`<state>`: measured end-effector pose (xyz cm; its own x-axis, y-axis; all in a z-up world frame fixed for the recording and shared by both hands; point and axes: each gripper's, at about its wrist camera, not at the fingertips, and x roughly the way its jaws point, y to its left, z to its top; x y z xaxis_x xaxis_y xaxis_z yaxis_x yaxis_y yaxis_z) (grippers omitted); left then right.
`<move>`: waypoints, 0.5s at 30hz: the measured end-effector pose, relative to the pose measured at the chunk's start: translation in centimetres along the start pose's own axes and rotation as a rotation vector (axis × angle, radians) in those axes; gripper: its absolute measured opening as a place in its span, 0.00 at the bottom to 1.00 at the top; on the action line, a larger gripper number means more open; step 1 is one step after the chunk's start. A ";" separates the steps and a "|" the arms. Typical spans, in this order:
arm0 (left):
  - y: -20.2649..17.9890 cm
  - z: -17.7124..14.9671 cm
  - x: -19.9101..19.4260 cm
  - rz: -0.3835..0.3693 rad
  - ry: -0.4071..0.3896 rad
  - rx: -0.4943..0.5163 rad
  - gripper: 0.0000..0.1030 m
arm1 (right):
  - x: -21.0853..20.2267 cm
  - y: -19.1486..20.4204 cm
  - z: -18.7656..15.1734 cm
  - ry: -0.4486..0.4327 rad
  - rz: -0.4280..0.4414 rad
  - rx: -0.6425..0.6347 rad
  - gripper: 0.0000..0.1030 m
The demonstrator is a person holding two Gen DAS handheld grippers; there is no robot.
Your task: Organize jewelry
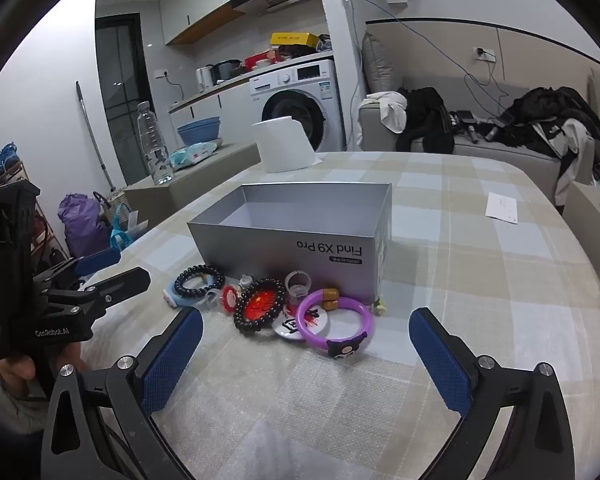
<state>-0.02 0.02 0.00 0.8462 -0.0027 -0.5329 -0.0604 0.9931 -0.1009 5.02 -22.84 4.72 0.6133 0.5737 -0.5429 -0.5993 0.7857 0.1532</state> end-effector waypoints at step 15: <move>0.0 0.0 0.0 0.006 0.000 0.005 0.99 | 0.0 -0.1 0.1 0.003 0.000 -0.002 1.00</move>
<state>0.01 0.01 -0.01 0.8459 0.0035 -0.5333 -0.0628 0.9937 -0.0931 5.12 -22.95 4.76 0.6113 0.5733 -0.5456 -0.6008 0.7849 0.1516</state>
